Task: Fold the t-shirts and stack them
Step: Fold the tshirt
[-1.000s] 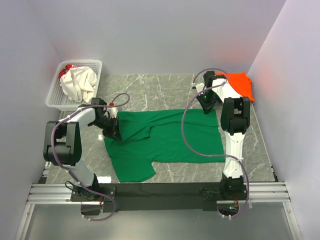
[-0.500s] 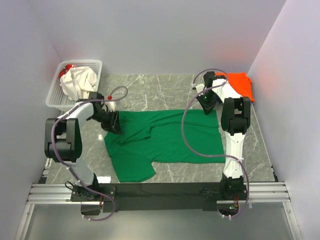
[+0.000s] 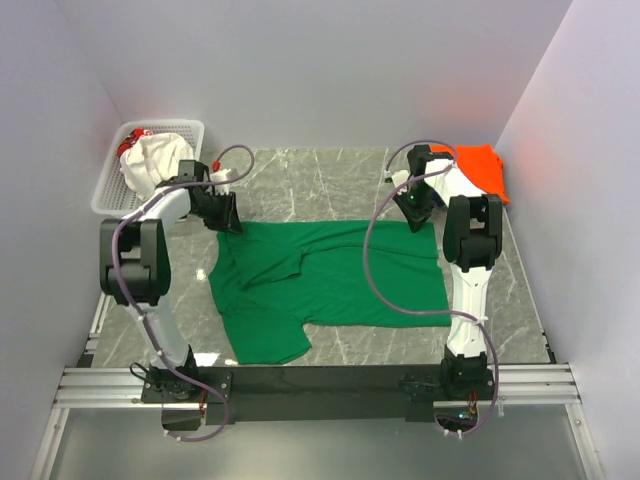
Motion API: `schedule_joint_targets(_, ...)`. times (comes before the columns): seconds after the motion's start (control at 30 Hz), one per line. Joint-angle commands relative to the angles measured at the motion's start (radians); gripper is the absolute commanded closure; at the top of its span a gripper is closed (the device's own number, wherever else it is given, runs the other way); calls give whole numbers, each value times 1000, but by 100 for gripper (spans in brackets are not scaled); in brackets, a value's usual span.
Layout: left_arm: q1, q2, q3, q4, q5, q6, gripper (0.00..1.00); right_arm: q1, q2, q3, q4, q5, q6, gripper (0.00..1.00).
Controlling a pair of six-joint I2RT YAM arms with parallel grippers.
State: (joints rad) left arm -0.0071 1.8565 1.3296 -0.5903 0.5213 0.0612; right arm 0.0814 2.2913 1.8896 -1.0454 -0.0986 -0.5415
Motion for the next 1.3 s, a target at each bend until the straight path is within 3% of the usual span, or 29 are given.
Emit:
schedule_joint_targets(0.0, 1, 62, 52, 64, -66, -34, 70, 3, -10, -11, -27, 14, -15, 79)
schedule_joint_targets(0.3, 42, 251, 207, 89, -161, -24, 76, 4, 99, 121, -7, 57, 20, 80)
schedule_joint_targets(0.43, 67, 354, 399, 43, -181, -9, 80, 6, 149, 227, -15, 50, 51, 80)
schedule_joint_targets(0.53, 71, 383, 517, -12, -143, 20, 75, 11, 146, 269, 1, 31, 80, 79)
schedule_joint_targets(0.6, 65, 347, 552, -42, -45, 48, 64, 12, 100, 257, 25, 17, 94, 77)
schedule_joint_targets(0.77, 15, 144, 429, -19, 57, 106, 55, 14, -70, 178, 33, -73, 100, 68)
schedule_joint_targets(1.0, -236, -103, 113, 61, 11, 134, 57, 15, -148, 99, -41, -150, 97, 69)
schedule_joint_targets(1.27, -458, -59, 49, 112, -208, 111, 59, 12, -119, -3, -36, -214, 146, 74)
